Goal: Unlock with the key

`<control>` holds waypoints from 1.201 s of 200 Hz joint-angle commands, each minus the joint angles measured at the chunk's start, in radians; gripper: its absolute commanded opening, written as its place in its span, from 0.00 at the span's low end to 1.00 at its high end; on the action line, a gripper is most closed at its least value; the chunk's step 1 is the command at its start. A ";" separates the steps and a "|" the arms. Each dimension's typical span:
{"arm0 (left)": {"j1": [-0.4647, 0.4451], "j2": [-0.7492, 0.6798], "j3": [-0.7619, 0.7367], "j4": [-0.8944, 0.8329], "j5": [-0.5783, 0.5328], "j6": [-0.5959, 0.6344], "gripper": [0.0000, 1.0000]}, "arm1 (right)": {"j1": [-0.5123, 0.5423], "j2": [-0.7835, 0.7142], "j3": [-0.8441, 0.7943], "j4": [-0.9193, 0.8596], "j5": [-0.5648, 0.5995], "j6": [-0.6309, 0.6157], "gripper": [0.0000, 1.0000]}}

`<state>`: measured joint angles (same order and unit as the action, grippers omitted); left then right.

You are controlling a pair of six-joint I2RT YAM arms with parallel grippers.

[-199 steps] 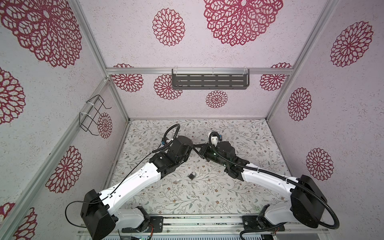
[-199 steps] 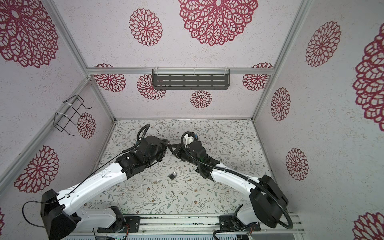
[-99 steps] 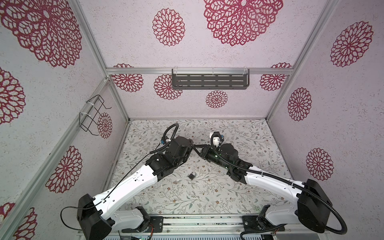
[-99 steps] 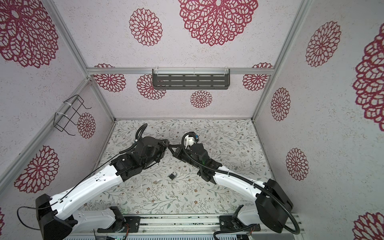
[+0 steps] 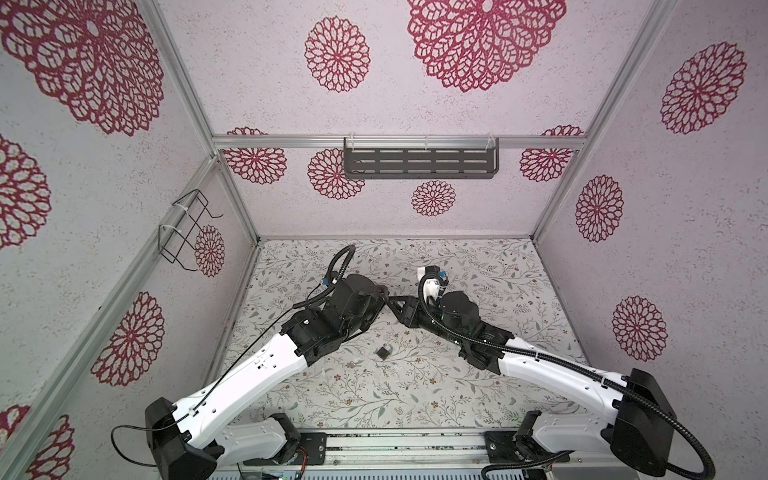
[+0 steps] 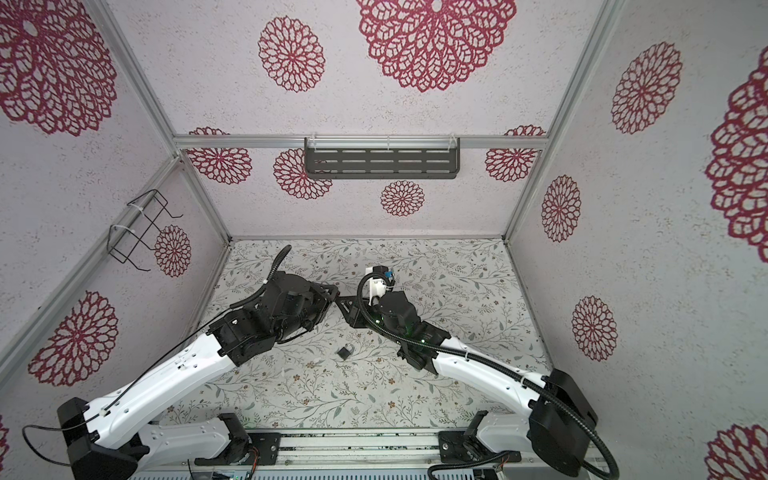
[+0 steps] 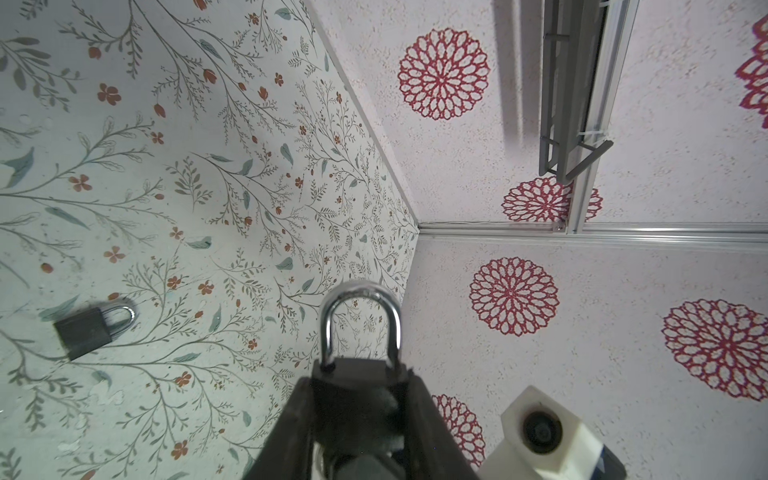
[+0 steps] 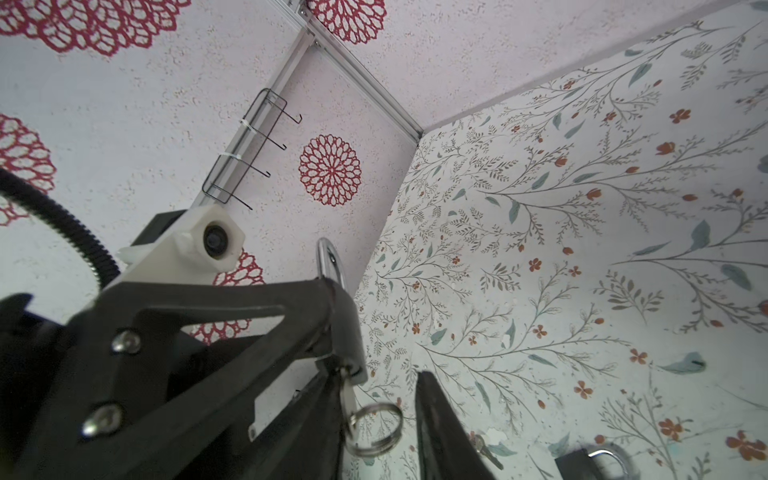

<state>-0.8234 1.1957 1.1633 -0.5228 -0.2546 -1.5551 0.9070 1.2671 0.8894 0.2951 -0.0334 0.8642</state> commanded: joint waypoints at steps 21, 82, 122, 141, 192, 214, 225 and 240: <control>0.018 -0.028 0.042 -0.165 0.009 0.108 0.00 | -0.016 -0.093 -0.015 -0.032 0.073 -0.088 0.47; 0.029 -0.025 0.024 -0.148 -0.045 0.539 0.00 | -0.096 -0.164 0.055 -0.329 -0.035 -0.221 0.71; 0.025 0.015 -0.088 0.107 0.068 0.907 0.00 | -0.174 -0.118 0.160 -0.545 -0.130 -0.328 0.75; 0.020 0.047 -0.130 0.236 0.116 1.036 0.00 | -0.196 -0.103 0.202 -0.618 -0.126 -0.379 0.76; 0.000 0.128 -0.195 0.466 0.234 1.200 0.00 | -0.212 -0.024 0.352 -0.802 -0.038 -0.502 0.79; -0.017 0.130 -0.234 0.565 0.222 1.228 0.00 | -0.217 0.017 0.402 -0.841 -0.036 -0.518 0.79; -0.020 0.130 -0.246 0.592 0.219 1.233 0.00 | -0.217 0.042 0.432 -0.866 -0.034 -0.530 0.80; -0.023 0.127 -0.252 0.605 0.215 1.233 0.00 | -0.218 0.079 0.480 -0.910 -0.015 -0.541 0.80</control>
<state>-0.8364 1.3338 0.9222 -0.0517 -0.0517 -0.3927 0.6960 1.3117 1.2911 -0.5224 -0.0902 0.3794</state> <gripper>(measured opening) 0.330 0.798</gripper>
